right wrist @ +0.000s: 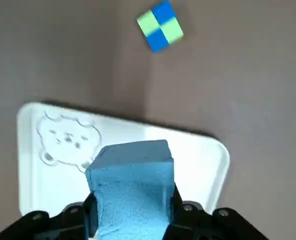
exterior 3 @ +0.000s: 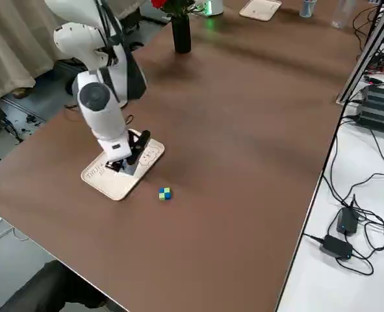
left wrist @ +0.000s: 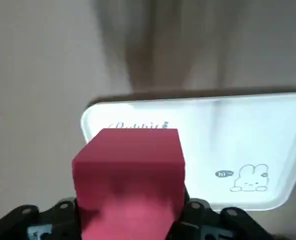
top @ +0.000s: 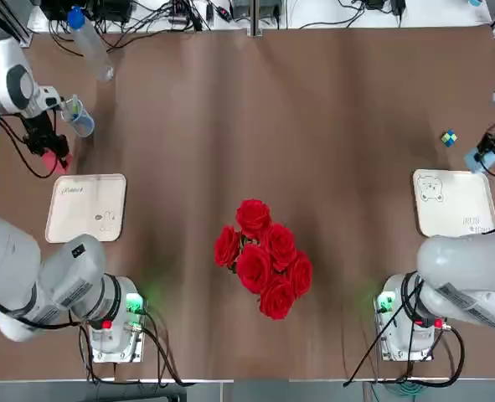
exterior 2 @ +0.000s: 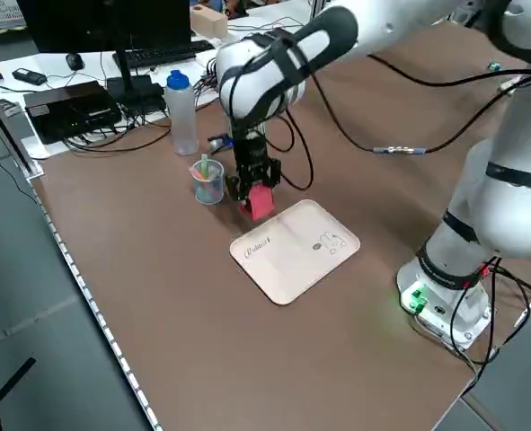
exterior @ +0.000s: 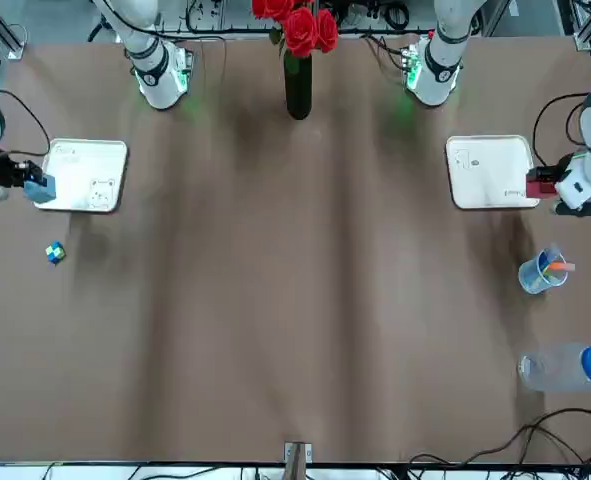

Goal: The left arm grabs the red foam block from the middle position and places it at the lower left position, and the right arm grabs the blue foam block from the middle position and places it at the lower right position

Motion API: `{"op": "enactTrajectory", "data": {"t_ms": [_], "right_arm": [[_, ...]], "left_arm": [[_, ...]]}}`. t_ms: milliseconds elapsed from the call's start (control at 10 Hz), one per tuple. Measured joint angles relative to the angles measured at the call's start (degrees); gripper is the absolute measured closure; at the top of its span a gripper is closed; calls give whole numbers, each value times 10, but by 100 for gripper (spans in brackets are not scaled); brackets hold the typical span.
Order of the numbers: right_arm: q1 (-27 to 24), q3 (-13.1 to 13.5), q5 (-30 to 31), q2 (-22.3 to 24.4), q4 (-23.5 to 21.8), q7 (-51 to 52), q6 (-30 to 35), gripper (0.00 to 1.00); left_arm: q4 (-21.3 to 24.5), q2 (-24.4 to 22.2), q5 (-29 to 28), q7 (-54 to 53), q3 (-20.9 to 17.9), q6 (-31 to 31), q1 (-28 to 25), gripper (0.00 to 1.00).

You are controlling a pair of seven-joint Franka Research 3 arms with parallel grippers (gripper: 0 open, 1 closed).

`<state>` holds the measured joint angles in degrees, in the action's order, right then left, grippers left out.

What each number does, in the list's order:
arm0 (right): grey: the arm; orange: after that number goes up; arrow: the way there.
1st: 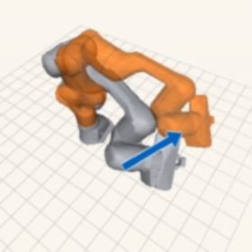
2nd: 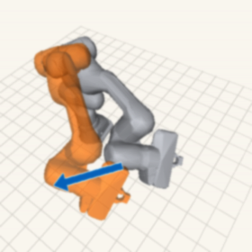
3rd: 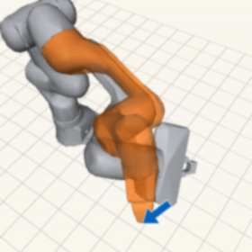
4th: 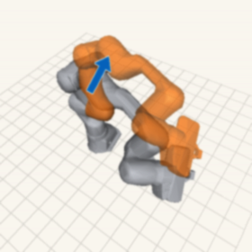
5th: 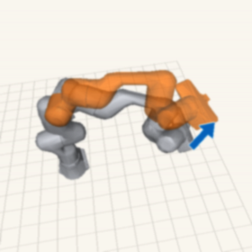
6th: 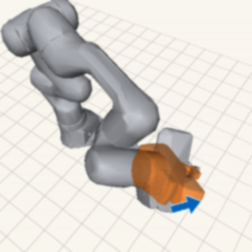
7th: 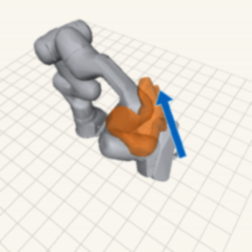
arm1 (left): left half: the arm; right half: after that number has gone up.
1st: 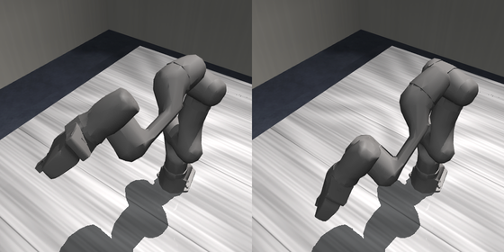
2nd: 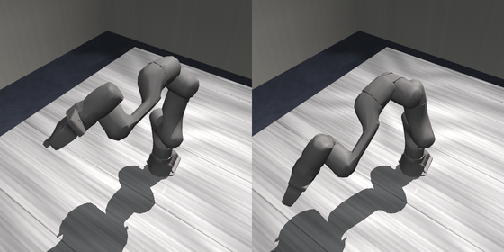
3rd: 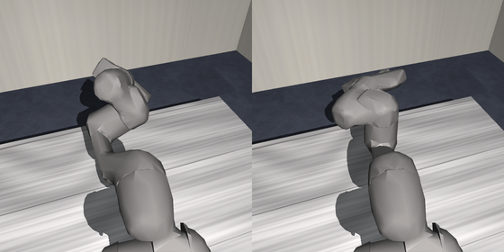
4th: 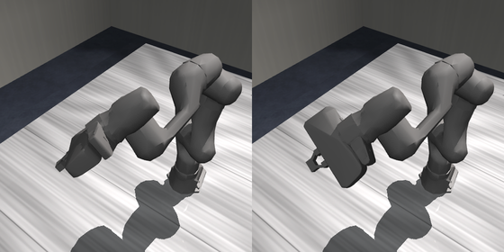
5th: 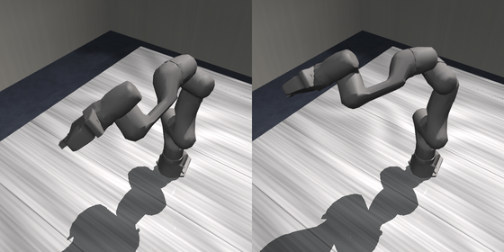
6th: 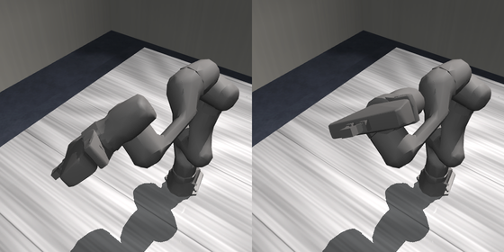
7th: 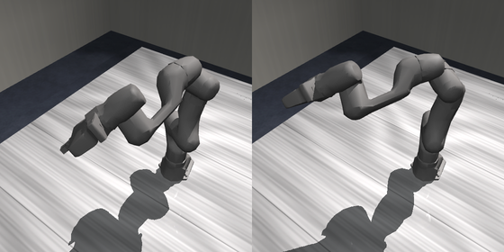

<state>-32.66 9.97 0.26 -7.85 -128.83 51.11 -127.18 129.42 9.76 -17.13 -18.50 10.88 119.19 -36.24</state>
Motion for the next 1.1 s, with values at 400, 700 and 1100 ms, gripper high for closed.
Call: {"op": "enactTrajectory", "data": {"t_ms": [400,700,1100], "right_arm": [[-56,0,0,-6,-63,73,-100,44],[-62,-1,0,-20,-89,76,-144,41],[-62,-2,0,-22,-89,78,-147,7]], "left_arm": [[34,39,-67,-1,0,78,-48,37],[40,54,-71,-5,0,85,-58,37],[39,60,-73,-7,5,88,-58,11]]}}
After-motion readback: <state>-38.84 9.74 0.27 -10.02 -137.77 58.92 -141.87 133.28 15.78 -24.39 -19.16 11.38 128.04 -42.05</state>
